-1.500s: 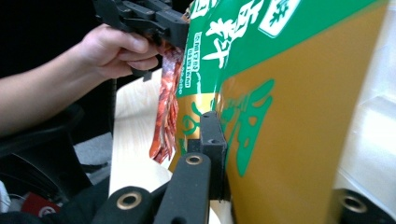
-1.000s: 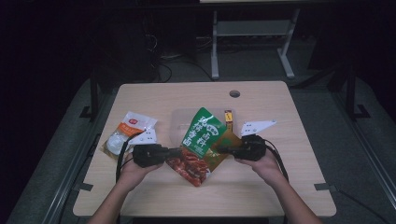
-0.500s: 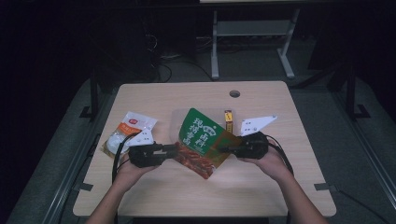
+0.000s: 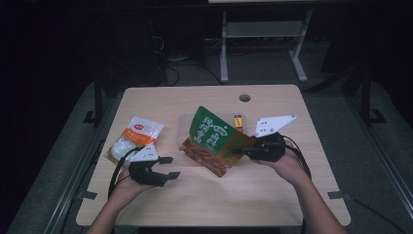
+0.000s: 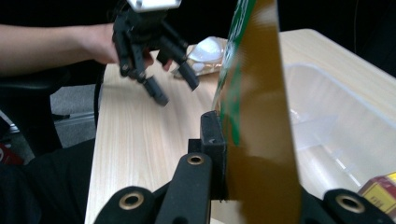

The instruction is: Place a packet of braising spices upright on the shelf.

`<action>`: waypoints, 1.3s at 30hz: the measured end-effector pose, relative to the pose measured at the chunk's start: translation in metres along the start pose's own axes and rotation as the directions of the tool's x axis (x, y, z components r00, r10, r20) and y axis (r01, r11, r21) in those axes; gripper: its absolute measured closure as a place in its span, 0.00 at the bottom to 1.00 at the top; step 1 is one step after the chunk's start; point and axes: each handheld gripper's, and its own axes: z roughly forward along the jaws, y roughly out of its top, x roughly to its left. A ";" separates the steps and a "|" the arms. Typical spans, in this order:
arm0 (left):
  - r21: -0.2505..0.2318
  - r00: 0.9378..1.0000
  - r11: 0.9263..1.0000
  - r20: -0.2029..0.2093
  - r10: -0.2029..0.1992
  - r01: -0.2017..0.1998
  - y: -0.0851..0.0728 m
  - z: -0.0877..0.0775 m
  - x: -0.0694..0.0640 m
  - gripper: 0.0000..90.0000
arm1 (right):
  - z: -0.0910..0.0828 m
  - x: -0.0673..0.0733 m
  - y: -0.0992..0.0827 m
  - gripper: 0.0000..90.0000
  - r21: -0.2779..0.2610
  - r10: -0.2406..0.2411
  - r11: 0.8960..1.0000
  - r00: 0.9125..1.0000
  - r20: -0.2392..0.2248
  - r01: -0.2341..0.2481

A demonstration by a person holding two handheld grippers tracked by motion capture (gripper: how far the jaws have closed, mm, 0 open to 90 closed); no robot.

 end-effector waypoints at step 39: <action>0.078 0.999 0.996 -0.003 -0.033 0.034 -0.019 0.013 0.002 0.27 | -0.015 -0.040 0.039 1.00 -0.028 0.083 0.997 0.962 0.261 -0.078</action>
